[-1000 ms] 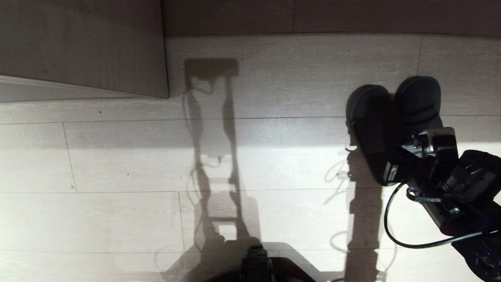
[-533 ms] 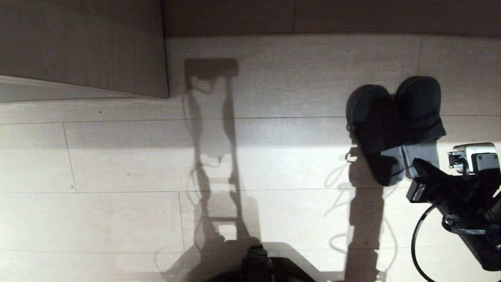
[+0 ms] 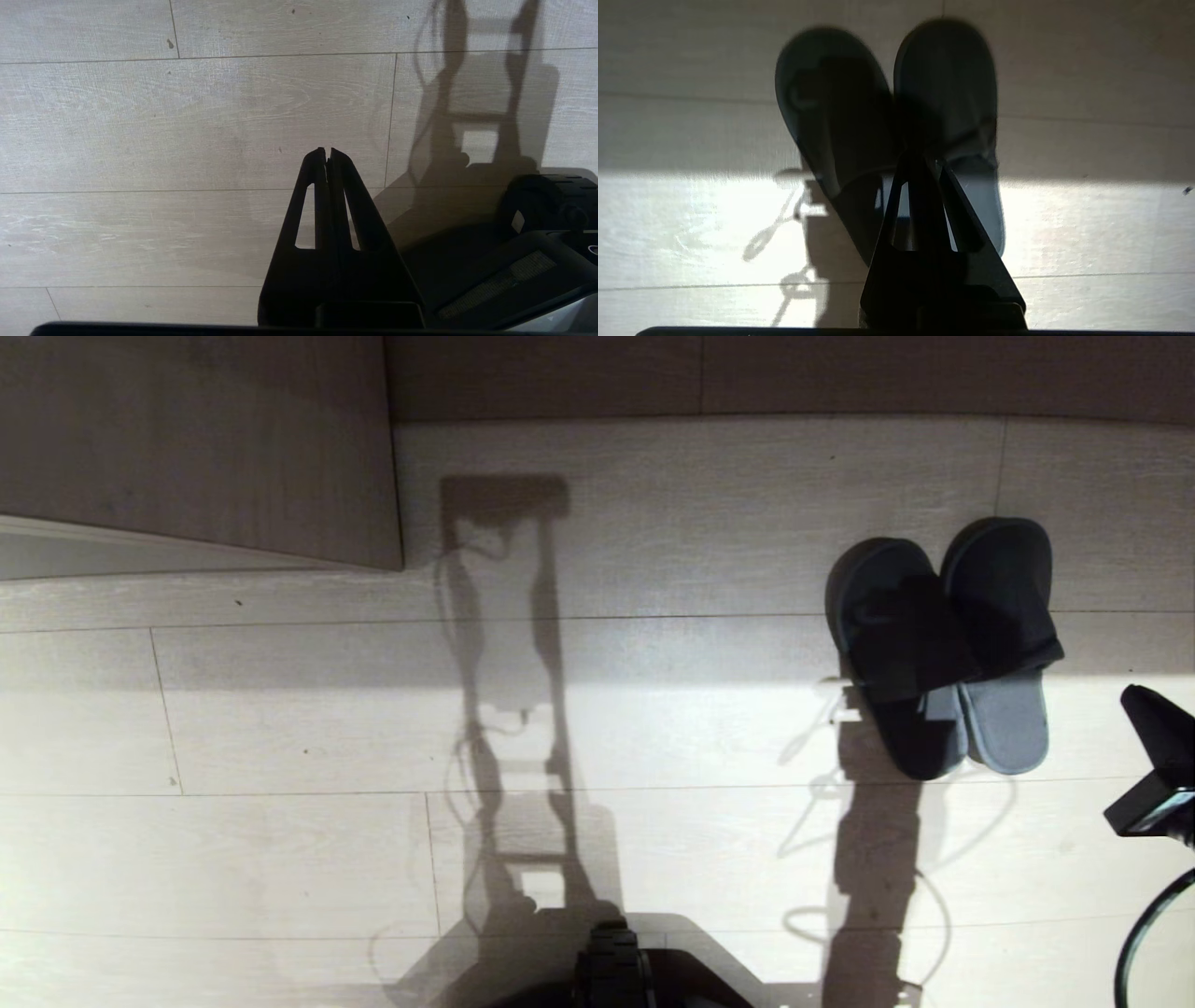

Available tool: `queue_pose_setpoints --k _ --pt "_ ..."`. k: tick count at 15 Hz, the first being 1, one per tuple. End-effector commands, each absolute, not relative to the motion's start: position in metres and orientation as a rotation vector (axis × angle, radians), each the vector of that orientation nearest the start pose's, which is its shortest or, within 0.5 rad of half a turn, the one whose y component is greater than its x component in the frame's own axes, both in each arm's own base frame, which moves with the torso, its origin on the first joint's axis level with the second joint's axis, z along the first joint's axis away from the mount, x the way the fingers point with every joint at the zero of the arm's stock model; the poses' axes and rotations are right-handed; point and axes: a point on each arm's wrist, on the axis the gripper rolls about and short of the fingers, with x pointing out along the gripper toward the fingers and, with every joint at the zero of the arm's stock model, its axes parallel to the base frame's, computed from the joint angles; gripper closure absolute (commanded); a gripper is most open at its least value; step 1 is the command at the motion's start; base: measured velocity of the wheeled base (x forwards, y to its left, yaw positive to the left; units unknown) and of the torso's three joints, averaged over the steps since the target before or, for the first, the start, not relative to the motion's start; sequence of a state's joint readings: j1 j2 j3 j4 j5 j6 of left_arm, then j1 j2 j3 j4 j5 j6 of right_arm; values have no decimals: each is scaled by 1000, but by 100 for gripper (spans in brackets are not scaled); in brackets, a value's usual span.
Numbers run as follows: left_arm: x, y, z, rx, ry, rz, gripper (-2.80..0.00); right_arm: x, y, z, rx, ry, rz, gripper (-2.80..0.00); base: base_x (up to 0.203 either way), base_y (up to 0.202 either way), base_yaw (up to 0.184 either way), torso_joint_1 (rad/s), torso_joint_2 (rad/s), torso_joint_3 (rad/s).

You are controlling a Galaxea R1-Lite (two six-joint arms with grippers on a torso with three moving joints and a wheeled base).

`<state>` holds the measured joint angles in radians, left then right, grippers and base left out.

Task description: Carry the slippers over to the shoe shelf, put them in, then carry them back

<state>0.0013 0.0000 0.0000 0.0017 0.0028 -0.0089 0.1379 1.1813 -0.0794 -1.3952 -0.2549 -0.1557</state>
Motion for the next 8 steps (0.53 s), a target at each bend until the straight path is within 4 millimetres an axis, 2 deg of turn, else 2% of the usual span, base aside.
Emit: queue_pose_setpoints --k 1,4,6,8 --pt "-23 0 75 -9 2 5 0 94 7 205 -71 -410 -147 0 0 0 0 0 0 0" --pt "-23 0 75 -9 2 5 0 42 1 210 -75 -427 -113 0 0 0 0 0 0 0" --pt "-23 0 75 -9 0 5 0 15 -2 200 -77 -371 -88 0 0 0 0 0 0 0" --pt "-23 0 75 -9 2 5 0 -4 -4 190 -56 -387 -56 0 0 0 0 0 0 0"
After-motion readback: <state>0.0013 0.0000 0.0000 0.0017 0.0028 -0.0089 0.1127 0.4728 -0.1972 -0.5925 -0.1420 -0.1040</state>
